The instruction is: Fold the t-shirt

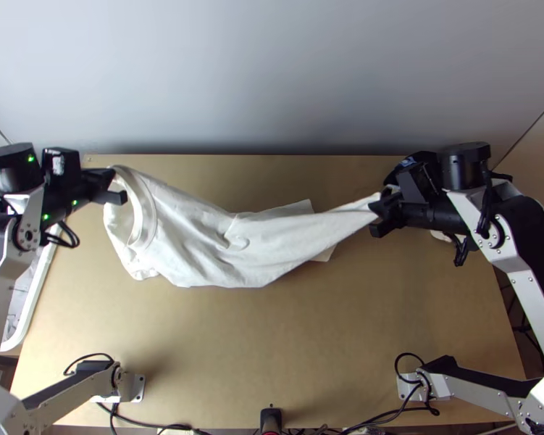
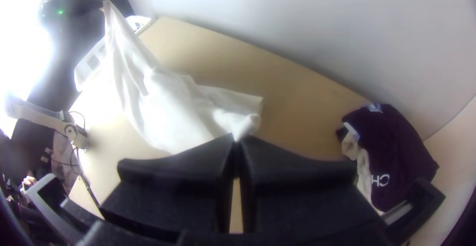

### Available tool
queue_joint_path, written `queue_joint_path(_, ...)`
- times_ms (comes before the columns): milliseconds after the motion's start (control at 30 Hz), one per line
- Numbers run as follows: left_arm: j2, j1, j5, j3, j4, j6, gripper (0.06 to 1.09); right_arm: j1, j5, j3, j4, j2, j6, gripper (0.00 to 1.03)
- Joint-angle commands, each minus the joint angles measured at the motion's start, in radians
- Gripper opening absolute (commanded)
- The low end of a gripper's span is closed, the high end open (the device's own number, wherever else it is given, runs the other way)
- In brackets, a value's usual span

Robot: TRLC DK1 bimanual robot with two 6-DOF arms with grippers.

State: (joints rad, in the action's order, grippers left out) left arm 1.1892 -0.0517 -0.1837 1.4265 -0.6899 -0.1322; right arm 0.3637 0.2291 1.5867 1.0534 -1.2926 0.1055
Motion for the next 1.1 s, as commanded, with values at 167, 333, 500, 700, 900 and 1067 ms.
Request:
queue_joint_path(167,0.204,-0.004,0.001,0.023,0.244,0.008,0.10,-0.065,-0.024,-0.039,-0.158,-0.096,0.007,0.03)
queue_joint_path(333,0.323,-0.005,0.021,0.025,0.402,0.008,0.10,-0.086,-0.047,-0.048,-0.247,-0.182,0.008,0.03)
queue_joint_path(500,0.464,-0.008,0.059,0.124,0.469,0.011,0.21,-0.117,-0.066,-0.027,-0.317,-0.266,0.010,0.03)
queue_joint_path(700,0.526,0.021,0.118,0.164,0.342,0.002,1.03,-0.117,-0.066,-0.054,-0.322,-0.321,0.016,0.03)
queue_joint_path(900,0.334,0.128,0.101,-0.021,0.142,-0.050,1.04,-0.098,-0.065,-0.099,-0.352,-0.340,0.007,0.03)
queue_joint_path(1067,0.133,0.369,0.055,-0.173,-0.131,-0.092,1.03,-0.083,-0.065,-0.108,-0.368,-0.347,0.003,0.03)
